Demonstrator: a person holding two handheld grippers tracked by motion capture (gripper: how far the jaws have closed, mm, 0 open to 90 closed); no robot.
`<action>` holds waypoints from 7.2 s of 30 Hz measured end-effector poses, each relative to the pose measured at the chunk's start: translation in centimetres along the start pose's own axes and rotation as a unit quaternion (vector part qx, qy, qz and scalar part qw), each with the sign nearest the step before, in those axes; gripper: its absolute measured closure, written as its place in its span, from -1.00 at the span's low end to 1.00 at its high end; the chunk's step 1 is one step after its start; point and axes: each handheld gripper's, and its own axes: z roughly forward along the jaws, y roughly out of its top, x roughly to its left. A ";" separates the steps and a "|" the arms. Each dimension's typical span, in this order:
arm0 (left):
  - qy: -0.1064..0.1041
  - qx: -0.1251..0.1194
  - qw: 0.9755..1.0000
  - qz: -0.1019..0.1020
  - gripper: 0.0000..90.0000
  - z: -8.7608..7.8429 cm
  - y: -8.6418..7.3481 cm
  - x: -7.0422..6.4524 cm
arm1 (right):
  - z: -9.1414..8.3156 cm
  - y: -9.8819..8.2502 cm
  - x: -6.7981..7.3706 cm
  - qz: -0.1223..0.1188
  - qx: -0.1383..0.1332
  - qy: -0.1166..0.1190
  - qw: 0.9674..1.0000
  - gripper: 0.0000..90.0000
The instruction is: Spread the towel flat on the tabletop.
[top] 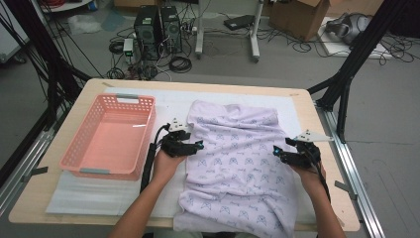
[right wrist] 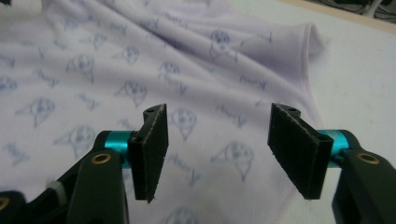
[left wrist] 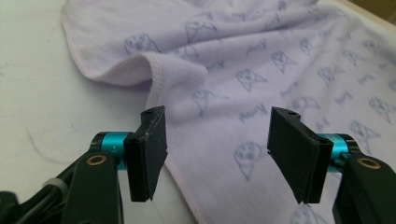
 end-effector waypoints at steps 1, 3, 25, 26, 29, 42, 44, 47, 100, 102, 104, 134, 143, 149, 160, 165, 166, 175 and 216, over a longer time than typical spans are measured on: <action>-0.004 0.004 1.000 -0.001 -0.16 -0.3 -0.3 -0.1 | -0.3 -0.5 0.3 -0.010 0.008 -0.012 1.000 -0.18; -0.011 0.009 1.000 -0.003 -0.16 -0.6 -0.8 -0.3 | -1.0 -1.9 0.6 -0.002 0.003 -0.018 1.000 -0.18; 0.034 0.026 0.999 -0.001 0.93 0.8 -1.1 -0.5 | -0.9 -3.4 0.5 0.003 0.012 0.019 1.000 -0.16; 0.039 0.015 0.999 -0.012 0.93 0.8 -0.8 -0.2 | -0.8 -3.5 0.5 0.007 0.017 0.016 1.000 -0.15; 0.058 -0.008 0.998 -0.021 0.93 0.8 0.0 0.5 | -0.7 -3.4 0.6 0.038 0.030 0.004 0.999 -0.12; 0.046 -0.048 0.996 -0.067 0.93 0.9 0.1 2.9 | 0.9 -2.4 0.9 0.034 0.061 0.025 0.997 0.93; 0.038 -0.046 0.996 -0.063 0.94 0.7 0.1 3.1 | 1.2 -2.0 0.9 0.020 0.064 0.018 0.998 0.94; 0.030 -0.041 0.997 -0.061 0.94 0.7 0.1 3.4 | 1.9 -1.9 -0.1 0.033 0.050 0.000 0.998 0.95; 0.021 0.034 0.999 0.005 0.96 -1.3 -2.5 -0.6 | -1.1 -4.0 0.3 0.010 0.038 0.014 0.999 0.95; 0.032 0.020 0.999 -0.031 0.95 -0.8 -1.7 0.4 | -0.3 -3.3 0.0 0.015 0.037 0.010 0.999 0.95; 0.046 0.013 0.998 -0.046 0.96 -0.3 -1.0 1.3 | 0.6 -2.6 -0.3 0.013 0.034 -0.004 0.999 0.94; -0.032 0.022 0.999 -0.009 -0.05 -2.9 -3.4 -1.4 | -1.4 -3.6 -0.2 0.052 -0.002 0.016 0.999 0.38; -0.046 0.024 0.998 -0.018 -0.02 -4.7 -5.6 -2.4 | -3.5 -4.9 2.1 0.029 0.016 0.029 0.999 0.36; -0.053 0.023 0.998 -0.014 -0.01 -6.0 -6.6 -3.3 | -4.9 -6.0 3.2 0.028 0.016 0.039 0.999 0.32; -0.058 0.023 0.997 -0.035 0.01 -8.1 -8.4 -4.5 | -7.3 -7.6 4.9 0.027 0.017 0.048 0.998 0.24; -0.055 0.020 0.998 -0.028 0.03 -8.7 -9.0 -5.4 | -8.0 -8.7 5.5 0.022 0.034 0.035 0.999 0.24; -0.051 0.020 0.998 -0.023 0.03 -8.8 -9.2 -5.6 | -8.2 -8.9 5.7 0.021 0.031 0.031 0.999 0.24; 0.000 -0.005 1.000 0.011 0.89 -9.9 -11.0 -7.5 | -9.9 -10.5 7.0 0.053 0.022 0.006 0.998 0.51; -0.050 -0.045 0.996 -0.050 0.01 -12.2 -11.2 -5.3 | -13.4 -12.7 8.9 0.113 -0.020 0.003 0.993 0.40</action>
